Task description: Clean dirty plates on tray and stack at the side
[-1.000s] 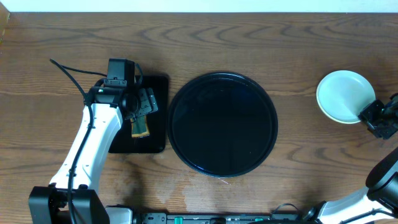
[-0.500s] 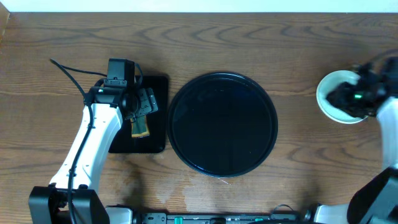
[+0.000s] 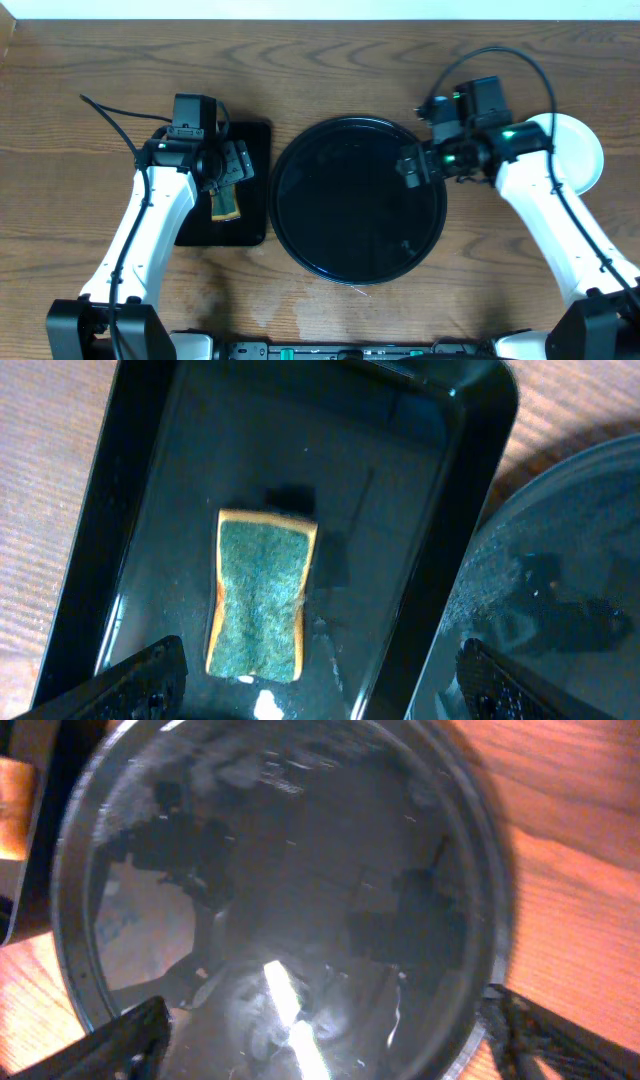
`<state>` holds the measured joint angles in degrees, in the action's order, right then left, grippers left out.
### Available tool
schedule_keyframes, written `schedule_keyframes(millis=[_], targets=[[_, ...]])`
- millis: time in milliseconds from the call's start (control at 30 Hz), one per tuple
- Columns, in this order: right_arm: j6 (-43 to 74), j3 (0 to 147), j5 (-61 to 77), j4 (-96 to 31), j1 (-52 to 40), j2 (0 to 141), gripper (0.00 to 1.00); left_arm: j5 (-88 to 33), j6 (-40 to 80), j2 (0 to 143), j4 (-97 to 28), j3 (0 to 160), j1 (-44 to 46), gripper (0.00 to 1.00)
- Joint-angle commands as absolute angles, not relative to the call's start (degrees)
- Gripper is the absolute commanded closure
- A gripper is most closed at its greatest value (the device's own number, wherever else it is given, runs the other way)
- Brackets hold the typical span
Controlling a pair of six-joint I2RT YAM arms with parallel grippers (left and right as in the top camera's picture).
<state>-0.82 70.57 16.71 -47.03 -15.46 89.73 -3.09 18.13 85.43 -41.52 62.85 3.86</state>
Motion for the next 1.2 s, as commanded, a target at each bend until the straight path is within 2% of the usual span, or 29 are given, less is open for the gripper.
schedule_keyframes(millis=[0, 867, 1033, 1167], targets=[[-1.4, 71.2, 13.3, -46.6, -18.2, 89.0, 0.01, -3.2, 18.0, 85.5, -41.3, 63.8, 3.7, 0.13], [-1.4, 71.2, 13.5, -47.4, -18.5, 88.9, 0.01, -1.9, 17.6, 82.3, -39.8, 63.8, 3.7, 0.13], [-3.7, 68.7, 11.8, -47.4, -19.7, 80.5, 0.01, -2.0, 17.6, 82.3, -39.8, 63.8, 3.7, 0.13], [-6.6, 61.8, 7.7, -36.5, -19.9, 68.1, 0.01, -2.0, 17.6, 82.3, -39.8, 63.8, 3.7, 0.13]])
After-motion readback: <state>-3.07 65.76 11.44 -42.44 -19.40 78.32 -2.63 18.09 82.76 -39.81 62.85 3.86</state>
